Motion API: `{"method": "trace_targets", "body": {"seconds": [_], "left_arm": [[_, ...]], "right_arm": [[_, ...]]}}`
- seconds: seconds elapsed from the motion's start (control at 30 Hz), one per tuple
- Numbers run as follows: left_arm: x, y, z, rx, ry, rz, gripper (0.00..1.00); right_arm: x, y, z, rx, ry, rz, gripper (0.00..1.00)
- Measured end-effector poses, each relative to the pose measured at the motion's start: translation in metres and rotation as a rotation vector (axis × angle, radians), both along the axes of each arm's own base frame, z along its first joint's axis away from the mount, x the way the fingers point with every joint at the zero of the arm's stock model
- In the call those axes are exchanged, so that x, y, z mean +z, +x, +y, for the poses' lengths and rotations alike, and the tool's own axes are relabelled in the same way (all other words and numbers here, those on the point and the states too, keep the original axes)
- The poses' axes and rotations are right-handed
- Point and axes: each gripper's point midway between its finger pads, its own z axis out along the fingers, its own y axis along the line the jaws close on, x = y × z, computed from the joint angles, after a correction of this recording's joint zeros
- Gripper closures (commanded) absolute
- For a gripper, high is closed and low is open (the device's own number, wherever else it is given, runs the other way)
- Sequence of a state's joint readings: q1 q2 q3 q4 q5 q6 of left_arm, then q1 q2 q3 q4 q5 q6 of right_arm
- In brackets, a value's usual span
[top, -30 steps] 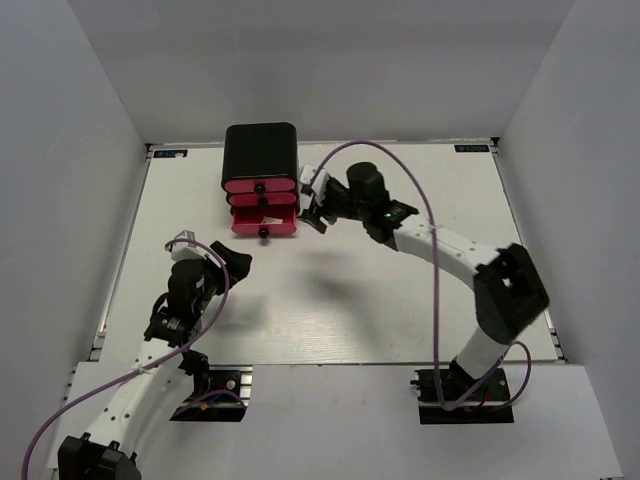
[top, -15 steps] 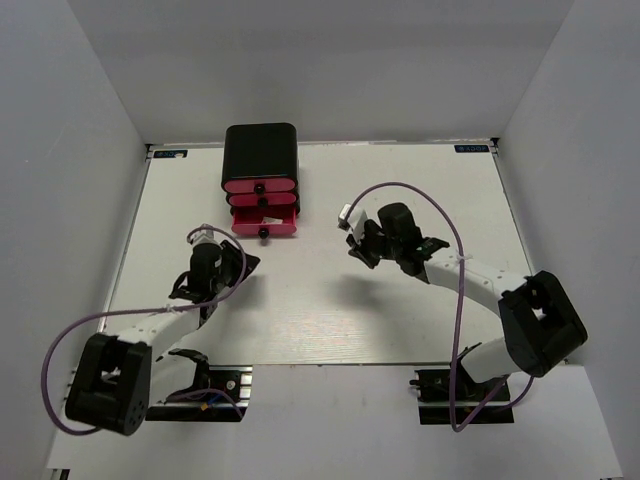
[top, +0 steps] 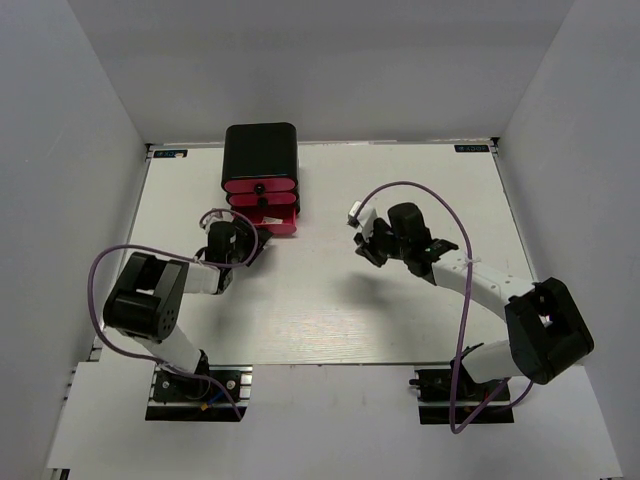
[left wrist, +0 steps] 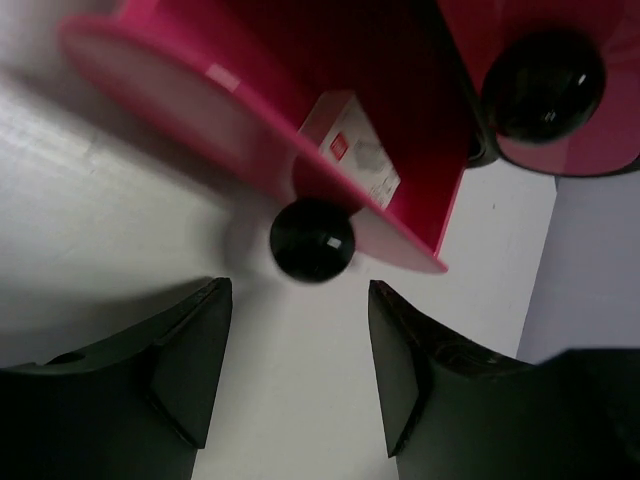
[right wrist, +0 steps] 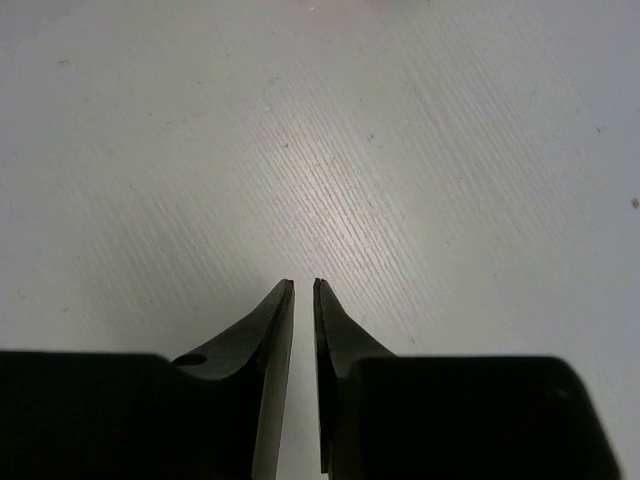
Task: Sort the stationery into containers
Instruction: Close the drawer in the storage box.
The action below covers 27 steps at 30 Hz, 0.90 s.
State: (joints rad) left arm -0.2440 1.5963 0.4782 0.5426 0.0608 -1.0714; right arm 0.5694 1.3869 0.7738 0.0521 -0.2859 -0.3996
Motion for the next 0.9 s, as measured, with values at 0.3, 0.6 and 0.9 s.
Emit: {"method": "trace_targets", "body": {"seconds": [0.3,0.6,0.9], "left_arm": [[0.008,0.039,-0.011,0.011,-0.031,-0.026,0.42],[0.0,0.041,-0.009,0.042,-0.048,-0.006,0.55],[0.0,0.053,-0.005,0.075,-0.048,-0.018,0.55]], "right_arm": [[-0.002,0.005,-0.009,-0.027,-0.003,0.005,0.8],[-0.003,0.009,-0.014,-0.044,-0.002,0.006,0.8],[-0.004,0.01,-0.016,-0.048,-0.004,0.012,0.8]]}}
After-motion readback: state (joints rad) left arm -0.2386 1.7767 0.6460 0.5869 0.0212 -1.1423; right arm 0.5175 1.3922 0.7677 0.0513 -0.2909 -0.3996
